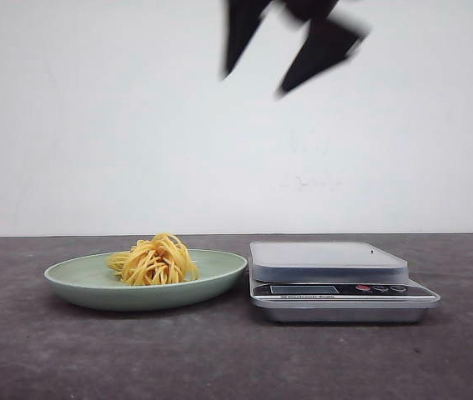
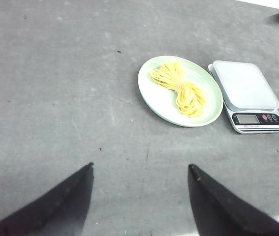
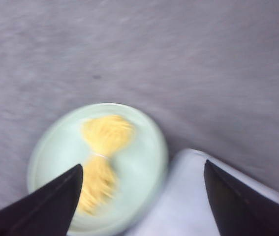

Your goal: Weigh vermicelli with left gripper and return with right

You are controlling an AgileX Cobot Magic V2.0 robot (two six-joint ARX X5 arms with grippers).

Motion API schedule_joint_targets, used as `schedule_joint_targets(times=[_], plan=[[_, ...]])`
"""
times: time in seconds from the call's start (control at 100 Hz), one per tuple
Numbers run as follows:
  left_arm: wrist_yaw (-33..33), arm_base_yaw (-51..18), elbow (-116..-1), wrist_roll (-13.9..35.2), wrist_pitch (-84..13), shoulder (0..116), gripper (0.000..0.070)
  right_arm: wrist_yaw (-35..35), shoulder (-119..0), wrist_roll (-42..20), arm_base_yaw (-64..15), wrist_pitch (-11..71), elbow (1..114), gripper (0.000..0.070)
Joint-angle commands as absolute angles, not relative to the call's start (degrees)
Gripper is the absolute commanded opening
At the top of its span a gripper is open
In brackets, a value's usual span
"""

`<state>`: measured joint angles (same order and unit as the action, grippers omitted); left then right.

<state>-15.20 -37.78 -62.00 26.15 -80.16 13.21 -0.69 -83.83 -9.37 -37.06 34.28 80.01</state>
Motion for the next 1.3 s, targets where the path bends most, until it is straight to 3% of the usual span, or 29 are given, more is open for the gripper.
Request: schedule_joint_targets(times=[0.0,0.36,0.71,0.85,1.16,1.29], plan=[[-15.64,-38.26,-62.72,25.47,-78.91,13.15,0.0348,3.09,-78.83,-3.53,-37.89,38.46,81.36,0.0477],[-17.06,-38.26,-62.65,24.71,-77.91,13.15,0.0349,11.29,-48.34,-4.12,-38.13,61.14,81.34,0.0477],[-17.56,-38.26,-59.7,24.67,-70.67,13.13,0.0348,15.07,-25.19,-9.17,-37.23,71.57,80.29,0.0481],[-16.12,-38.26,-54.81,24.88,-64.66,13.02,0.0348,13.28,-19.81,-11.38,-35.11,70.74,74.74,0.0483],[-15.22,-38.26,-47.4,24.88,-58.28,13.02,0.0347,-0.38,-11.84,-12.82,-25.78,59.16,52.99,0.0477],[-15.22,-38.26,-47.33,24.6,-56.4,13.04,0.0291,-4.45,-11.44,-15.4,-24.4,53.87,45.63,0.0376]])
